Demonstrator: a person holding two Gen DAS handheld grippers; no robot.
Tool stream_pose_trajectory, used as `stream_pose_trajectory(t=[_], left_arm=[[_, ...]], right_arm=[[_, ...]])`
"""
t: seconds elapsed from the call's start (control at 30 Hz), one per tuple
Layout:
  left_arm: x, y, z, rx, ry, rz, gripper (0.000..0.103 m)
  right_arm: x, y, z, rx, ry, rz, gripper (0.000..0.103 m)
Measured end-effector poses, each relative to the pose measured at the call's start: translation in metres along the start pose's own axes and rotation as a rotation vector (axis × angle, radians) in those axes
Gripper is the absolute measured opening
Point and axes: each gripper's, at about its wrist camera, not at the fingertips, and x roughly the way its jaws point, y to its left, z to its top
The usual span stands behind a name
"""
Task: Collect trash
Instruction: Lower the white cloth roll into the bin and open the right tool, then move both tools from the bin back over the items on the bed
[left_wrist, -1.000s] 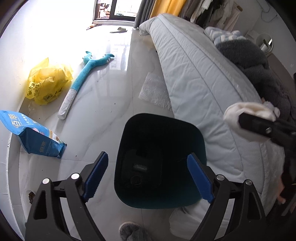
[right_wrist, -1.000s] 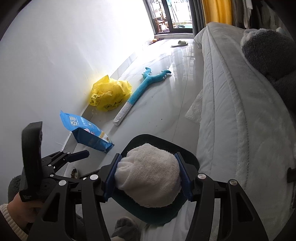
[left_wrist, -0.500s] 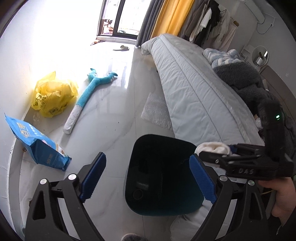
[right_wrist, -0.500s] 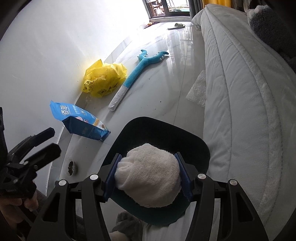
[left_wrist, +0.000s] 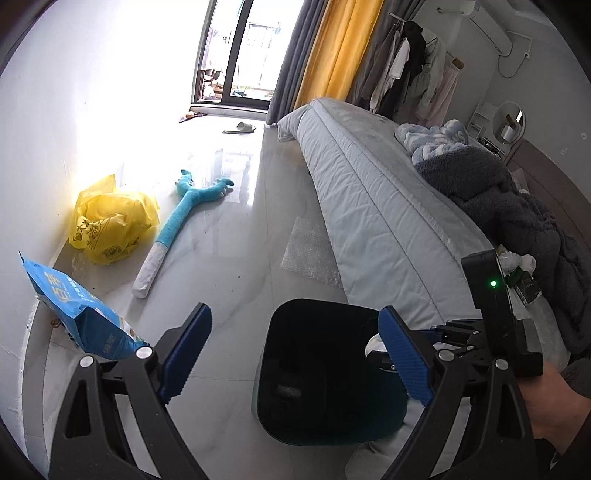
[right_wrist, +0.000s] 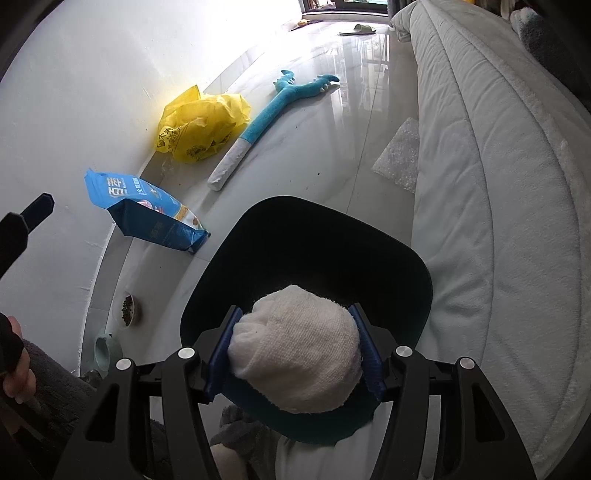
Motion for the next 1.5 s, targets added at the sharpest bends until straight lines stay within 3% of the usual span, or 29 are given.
stream_pose_trajectory(t=[0.17, 0.53, 0.9, 1.3, 1.5], left_arm=[[-0.008, -0.006, 0.004, 0.017, -0.030, 0.008, 0.093], [-0.039, -0.045, 0.026, 0.034, -0.169, -0.046, 0.093], [-0.059, -0.093, 0.040, 0.076, -0.268, -0.078, 0.092], [-0.037, -0.143, 0.042, 0.109, -0.246, -0.095, 0.092], [-0.026, -0.158, 0.040, 0.067, -0.214, -0.139, 0.092]], right_arm=[[0.000, 0.001, -0.001, 0.003, 0.002, -0.001, 0.080], [-0.030, 0.007, -0.002, -0.027, -0.051, 0.021, 0.087], [-0.096, -0.012, -0.011, -0.053, -0.213, 0.007, 0.090], [-0.158, -0.068, -0.041, -0.004, -0.339, -0.035, 0.090], [-0.175, -0.094, -0.053, 0.004, -0.374, -0.130, 0.090]])
